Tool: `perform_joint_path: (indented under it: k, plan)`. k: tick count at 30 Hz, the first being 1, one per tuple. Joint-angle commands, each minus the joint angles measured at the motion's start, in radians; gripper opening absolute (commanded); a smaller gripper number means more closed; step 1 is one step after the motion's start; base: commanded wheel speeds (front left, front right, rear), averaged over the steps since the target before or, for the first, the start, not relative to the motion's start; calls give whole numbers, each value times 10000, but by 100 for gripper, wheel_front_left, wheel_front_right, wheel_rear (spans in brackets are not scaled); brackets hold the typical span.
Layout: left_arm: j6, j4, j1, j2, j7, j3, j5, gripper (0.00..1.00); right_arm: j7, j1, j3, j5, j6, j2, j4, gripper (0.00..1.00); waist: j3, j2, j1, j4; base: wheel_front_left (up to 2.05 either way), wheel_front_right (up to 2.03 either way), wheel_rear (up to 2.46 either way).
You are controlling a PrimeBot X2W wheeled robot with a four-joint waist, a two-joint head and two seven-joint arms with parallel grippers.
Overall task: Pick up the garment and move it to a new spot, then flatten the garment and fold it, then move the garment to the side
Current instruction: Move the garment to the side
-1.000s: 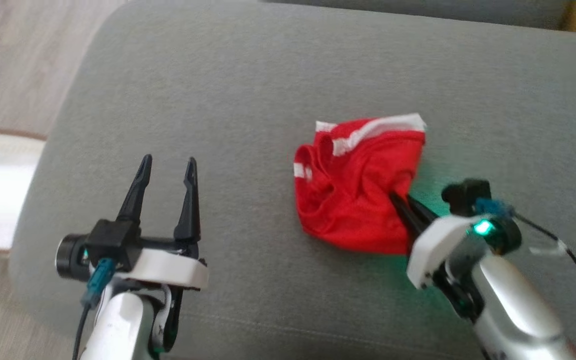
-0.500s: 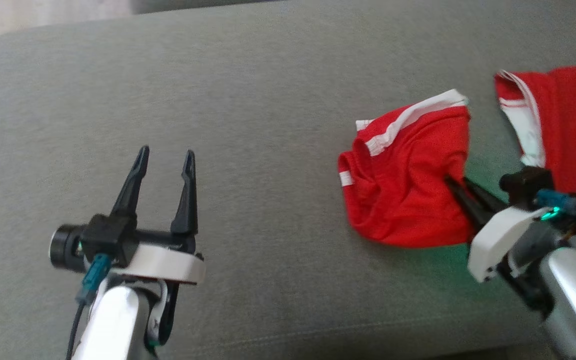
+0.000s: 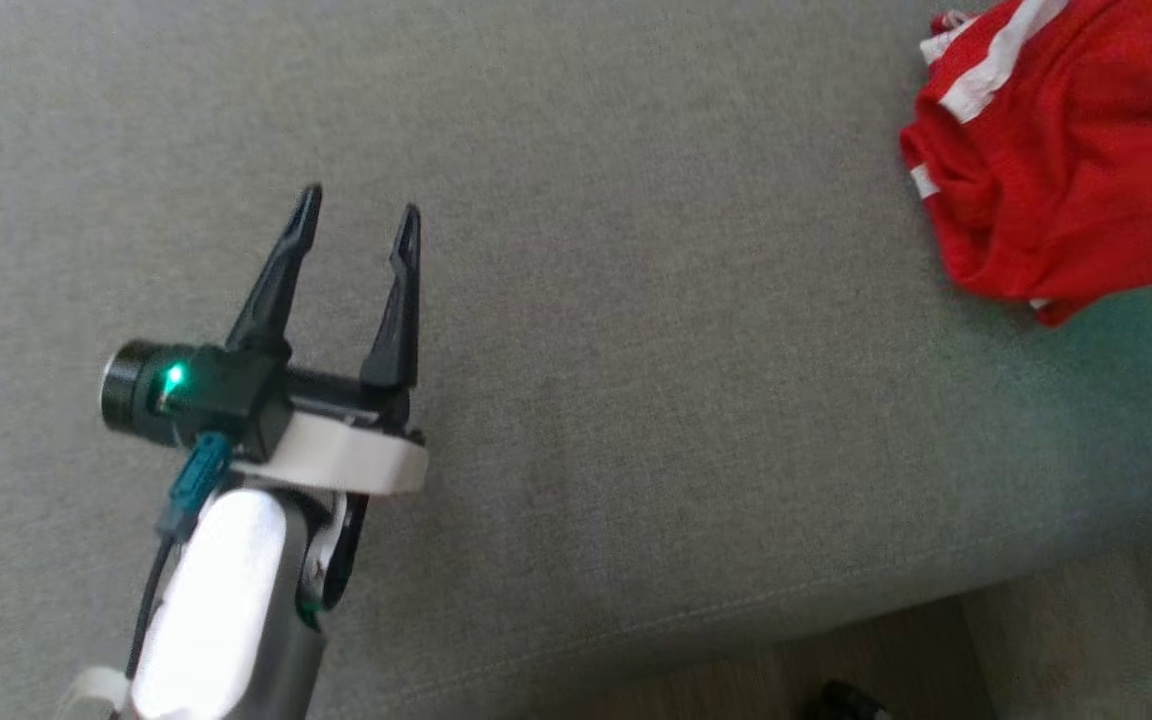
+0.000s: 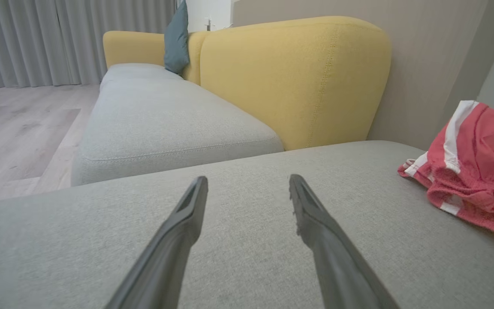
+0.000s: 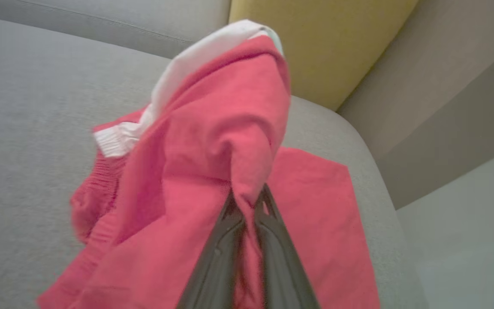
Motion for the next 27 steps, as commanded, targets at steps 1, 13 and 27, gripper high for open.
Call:
perform_joint_path:
  k: [1, 13, 27]
  plan:
    - [-61, -338, -443, 184, -53, 202, 126, 100, -154, -252, -146, -59, 39, -407, 10, 0, 504, 0, -1, -184, 0, 0, 0]
    - [-300, -245, -1407, 188, -53, -122, 310, 100, -702, -1179, -2539, -292, 39, 409, 2438, 22, 1674, 0, -1, -127, 0, 0, 0]
    - [-259, 48, -1240, 154, -53, -84, 167, 100, -2223, -292, -4922, -1902, 39, 1606, 2344, 100, 1134, 0, -1, 183, 0, 0, 0]
